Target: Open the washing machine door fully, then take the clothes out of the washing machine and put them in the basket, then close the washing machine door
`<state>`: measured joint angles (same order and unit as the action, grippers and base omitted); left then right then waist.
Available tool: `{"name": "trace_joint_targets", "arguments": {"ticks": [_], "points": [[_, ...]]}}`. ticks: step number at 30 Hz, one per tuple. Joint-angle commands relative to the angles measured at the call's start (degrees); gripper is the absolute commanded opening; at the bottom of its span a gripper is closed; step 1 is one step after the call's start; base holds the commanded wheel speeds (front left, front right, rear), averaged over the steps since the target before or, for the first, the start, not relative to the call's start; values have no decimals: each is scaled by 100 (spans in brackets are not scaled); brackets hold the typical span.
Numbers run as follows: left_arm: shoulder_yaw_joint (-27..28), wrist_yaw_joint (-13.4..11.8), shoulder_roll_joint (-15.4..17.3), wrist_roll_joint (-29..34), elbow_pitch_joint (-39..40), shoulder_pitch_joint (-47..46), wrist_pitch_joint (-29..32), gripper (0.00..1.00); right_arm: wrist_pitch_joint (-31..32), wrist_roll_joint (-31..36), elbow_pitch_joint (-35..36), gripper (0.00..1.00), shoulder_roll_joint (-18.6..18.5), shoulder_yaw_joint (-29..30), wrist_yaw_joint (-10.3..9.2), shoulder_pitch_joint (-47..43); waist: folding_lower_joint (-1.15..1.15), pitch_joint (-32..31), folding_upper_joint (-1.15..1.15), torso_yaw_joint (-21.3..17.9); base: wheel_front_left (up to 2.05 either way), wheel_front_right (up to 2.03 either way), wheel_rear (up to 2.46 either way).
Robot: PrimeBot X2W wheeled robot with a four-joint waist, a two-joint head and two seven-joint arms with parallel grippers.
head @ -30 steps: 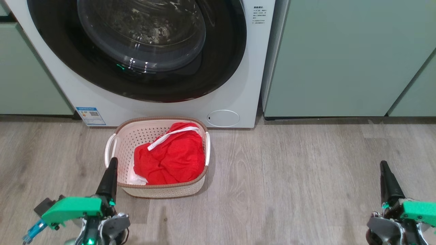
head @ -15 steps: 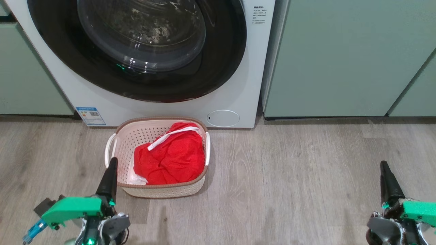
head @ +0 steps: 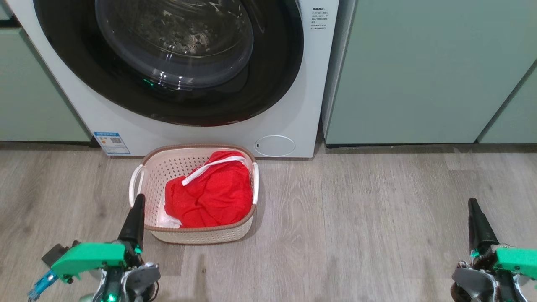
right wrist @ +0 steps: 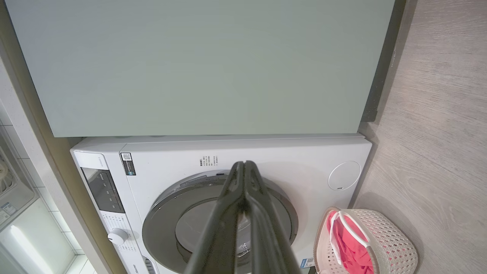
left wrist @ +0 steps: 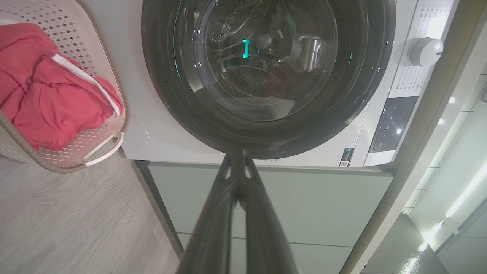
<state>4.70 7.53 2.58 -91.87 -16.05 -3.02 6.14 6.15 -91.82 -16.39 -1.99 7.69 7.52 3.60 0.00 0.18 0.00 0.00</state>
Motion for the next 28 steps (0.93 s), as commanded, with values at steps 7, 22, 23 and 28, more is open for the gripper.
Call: {"name": "trace_joint_targets", "arguments": {"ticks": [7, 22, 23, 28], "points": [[182, -4, 30, -30, 201, -317, 35, 0, 33, -35, 236, 0, -88, -117, -3, 259, 0, 0, 0, 0, 0, 0, 0], [182, -4, 30, -30, 201, -317, 35, 0, 33, -35, 236, 0, -88, -117, -3, 259, 0, 0, 0, 0, 0, 0, 0], [182, -4, 30, -30, 201, -317, 35, 0, 33, -36, 236, 0, -88, -117, -3, 259, 0, 0, 0, 0, 0, 0, 0], [182, -4, 30, -30, 201, -317, 34, 0, 33, -36, 236, 0, -88, -117, -3, 259, 0, 0, 0, 0, 0, 0, 0]]}}
